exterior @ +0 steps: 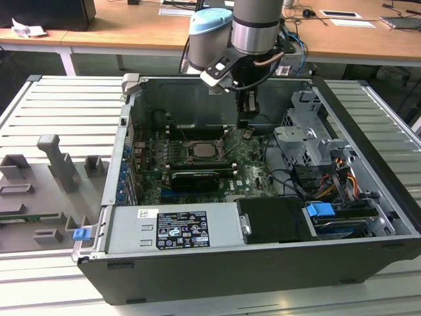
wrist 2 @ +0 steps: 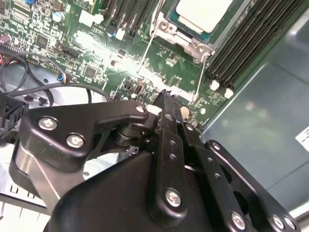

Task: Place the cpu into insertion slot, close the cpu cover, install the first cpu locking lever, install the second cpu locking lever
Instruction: 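Close the cpu cover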

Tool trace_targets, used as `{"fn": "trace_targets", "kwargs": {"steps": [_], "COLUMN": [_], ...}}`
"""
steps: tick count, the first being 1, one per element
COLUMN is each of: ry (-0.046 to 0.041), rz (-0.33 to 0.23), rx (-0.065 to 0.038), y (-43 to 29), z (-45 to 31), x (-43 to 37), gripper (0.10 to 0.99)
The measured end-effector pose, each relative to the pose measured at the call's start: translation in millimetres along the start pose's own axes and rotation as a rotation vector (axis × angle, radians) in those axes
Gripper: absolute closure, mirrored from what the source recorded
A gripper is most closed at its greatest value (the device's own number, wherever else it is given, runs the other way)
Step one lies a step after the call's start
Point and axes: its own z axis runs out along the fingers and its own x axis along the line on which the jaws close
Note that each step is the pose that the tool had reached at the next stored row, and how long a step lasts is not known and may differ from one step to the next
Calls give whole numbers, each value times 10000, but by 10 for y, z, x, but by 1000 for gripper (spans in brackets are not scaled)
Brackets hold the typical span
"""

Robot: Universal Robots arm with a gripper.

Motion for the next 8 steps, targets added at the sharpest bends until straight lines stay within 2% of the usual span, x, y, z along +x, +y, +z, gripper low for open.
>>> {"fn": "trace_targets", "kwargs": {"steps": [4, 7, 8], "ry": [-27, -62, -65], "rz": [-6, -11, -13], "rx": [0, 5, 6], "y": [49, 132, 136], "z": [35, 123, 143], "x": [1, 2, 2], "gripper": [980, 980, 980]}}
